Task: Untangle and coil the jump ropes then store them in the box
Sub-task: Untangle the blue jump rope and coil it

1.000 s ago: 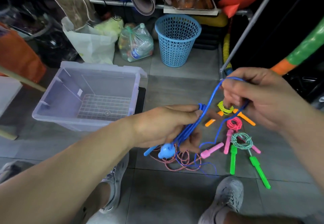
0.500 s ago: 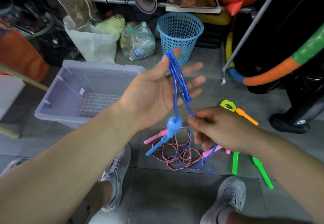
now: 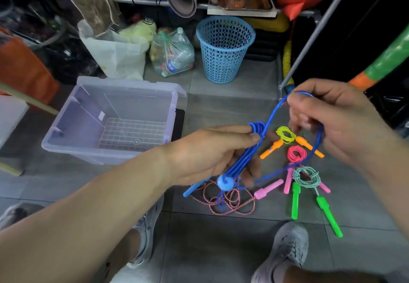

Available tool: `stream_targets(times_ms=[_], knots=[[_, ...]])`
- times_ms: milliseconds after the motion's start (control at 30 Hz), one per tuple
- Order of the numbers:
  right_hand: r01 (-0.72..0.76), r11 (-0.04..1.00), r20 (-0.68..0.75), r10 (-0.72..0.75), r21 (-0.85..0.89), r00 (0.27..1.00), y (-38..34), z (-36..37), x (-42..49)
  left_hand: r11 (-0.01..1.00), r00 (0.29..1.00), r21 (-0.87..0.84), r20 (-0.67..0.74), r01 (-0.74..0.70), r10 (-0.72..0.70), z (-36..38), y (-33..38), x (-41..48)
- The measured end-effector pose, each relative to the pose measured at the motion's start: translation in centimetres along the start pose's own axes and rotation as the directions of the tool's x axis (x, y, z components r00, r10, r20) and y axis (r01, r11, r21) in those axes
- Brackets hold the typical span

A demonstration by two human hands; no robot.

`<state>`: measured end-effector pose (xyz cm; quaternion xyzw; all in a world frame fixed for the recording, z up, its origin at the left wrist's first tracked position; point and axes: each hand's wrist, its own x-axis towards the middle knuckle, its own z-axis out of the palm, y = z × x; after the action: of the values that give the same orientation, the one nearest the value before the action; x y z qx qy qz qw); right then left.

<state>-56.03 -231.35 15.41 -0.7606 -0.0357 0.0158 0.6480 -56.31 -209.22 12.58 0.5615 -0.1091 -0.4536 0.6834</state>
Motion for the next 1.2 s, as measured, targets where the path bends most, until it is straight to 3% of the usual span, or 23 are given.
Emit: stream_targets(times_ms=[100, 200, 267, 367, 500, 600, 767, 867, 1000, 1100, 1200], knots=[[-0.042, 0.992, -0.1, 0.03, -0.117, 0.995, 1.4, 0.4, 0.6, 0.994, 0.988, -0.105, 0.153, 0.024, -0.008, 0.3, 0.3, 0.0], [-0.152, 0.978, 0.01, 0.155, -0.145, 0.988, 2.4, 1.4, 0.5, 0.956, 0.969, -0.294, 0.24, 0.013, 0.06, 0.0, 1.0, -0.1], [-0.206, 0.953, 0.112, 0.235, -0.224, 0.965, 2.8, 2.2, 0.1, 0.904, 0.969, -0.425, 0.199, -0.047, 0.144, -0.7, 1.6, -0.1], [-0.24, 0.913, 0.166, 0.307, -0.33, 0.937, 3.3, 3.0, -0.7, 0.833, 0.977, -0.526, 0.013, -0.174, 0.212, -1.7, 2.1, 0.4], [-0.16, 0.853, 0.295, 0.34, -0.497, 0.893, 2.7, 3.8, -1.9, 0.79, 0.941, -0.521, -0.263, -0.324, 0.213, -2.5, 2.3, 0.9], [-0.135, 0.827, 0.376, 0.386, -0.546, 0.842, 1.6, 4.0, -2.5, 0.799, 0.905, -0.461, -0.359, -0.386, 0.229, -2.7, 2.4, 1.0], [-0.065, 0.83, 0.502, 0.395, -0.554, 0.769, 0.9, 3.6, -2.3, 0.937, 0.863, -0.098, -0.431, -0.335, 0.263, -1.5, 1.0, 1.5], [0.017, 0.851, 0.43, 0.248, -0.525, 0.868, 0.3, 2.5, -1.7, 0.972, 0.902, 0.137, -0.367, -0.188, 0.226, -0.9, -0.4, 1.9], [0.125, 0.929, 0.221, -0.048, -0.347, 0.974, -0.1, 1.0, -1.2, 0.974, 0.979, 0.224, -0.187, -0.043, 0.086, -0.5, -0.4, 0.9], [0.165, 0.944, 0.116, -0.137, -0.287, 0.984, 0.6, 0.8, -0.8, 0.992, 0.999, 0.124, -0.045, 0.033, -0.027, -0.1, -0.1, 0.2], [0.082, 0.971, 0.008, -0.082, -0.223, 0.997, 1.5, 0.8, -0.1, 0.998, 0.995, 0.01, 0.083, 0.063, -0.064, 0.0, 0.4, 0.0]])
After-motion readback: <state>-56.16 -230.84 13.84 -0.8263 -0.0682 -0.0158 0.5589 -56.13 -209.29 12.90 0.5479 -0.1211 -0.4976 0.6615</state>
